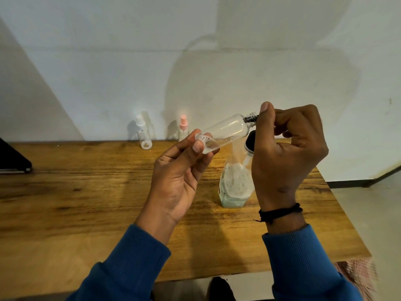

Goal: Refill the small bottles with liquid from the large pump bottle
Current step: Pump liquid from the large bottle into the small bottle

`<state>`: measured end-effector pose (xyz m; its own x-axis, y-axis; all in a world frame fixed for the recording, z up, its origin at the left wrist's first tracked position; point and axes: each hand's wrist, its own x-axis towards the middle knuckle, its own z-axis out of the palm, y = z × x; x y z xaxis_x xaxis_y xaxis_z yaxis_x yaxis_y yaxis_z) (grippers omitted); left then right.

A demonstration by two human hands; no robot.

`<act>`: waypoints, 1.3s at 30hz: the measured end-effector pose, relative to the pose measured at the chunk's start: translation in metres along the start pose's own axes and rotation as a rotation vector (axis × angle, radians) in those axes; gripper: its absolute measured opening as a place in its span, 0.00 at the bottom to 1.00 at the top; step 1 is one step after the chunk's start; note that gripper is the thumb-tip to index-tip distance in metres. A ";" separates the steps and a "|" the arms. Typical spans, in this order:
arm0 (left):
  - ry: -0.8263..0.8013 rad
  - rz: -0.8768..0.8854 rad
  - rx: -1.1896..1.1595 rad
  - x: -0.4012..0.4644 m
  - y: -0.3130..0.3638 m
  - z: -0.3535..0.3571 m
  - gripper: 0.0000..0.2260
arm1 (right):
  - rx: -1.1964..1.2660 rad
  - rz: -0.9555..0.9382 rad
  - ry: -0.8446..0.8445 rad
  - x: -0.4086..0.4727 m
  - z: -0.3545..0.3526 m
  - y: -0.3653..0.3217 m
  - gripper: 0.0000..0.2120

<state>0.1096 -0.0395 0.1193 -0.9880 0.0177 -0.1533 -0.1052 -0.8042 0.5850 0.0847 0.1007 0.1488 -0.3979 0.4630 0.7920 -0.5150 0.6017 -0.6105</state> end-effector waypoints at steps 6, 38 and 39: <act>0.002 0.000 0.004 0.001 0.000 -0.001 0.18 | 0.017 -0.014 0.010 -0.004 0.002 -0.001 0.12; 0.009 0.010 0.004 0.001 0.001 0.001 0.17 | 0.018 0.008 0.004 -0.002 0.001 -0.002 0.12; 0.008 0.006 0.005 0.001 0.000 0.001 0.18 | 0.010 0.004 0.002 0.000 0.000 -0.002 0.12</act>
<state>0.1086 -0.0389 0.1204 -0.9876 0.0079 -0.1565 -0.0998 -0.8015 0.5896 0.0853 0.0995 0.1500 -0.3983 0.4670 0.7894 -0.5212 0.5930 -0.6138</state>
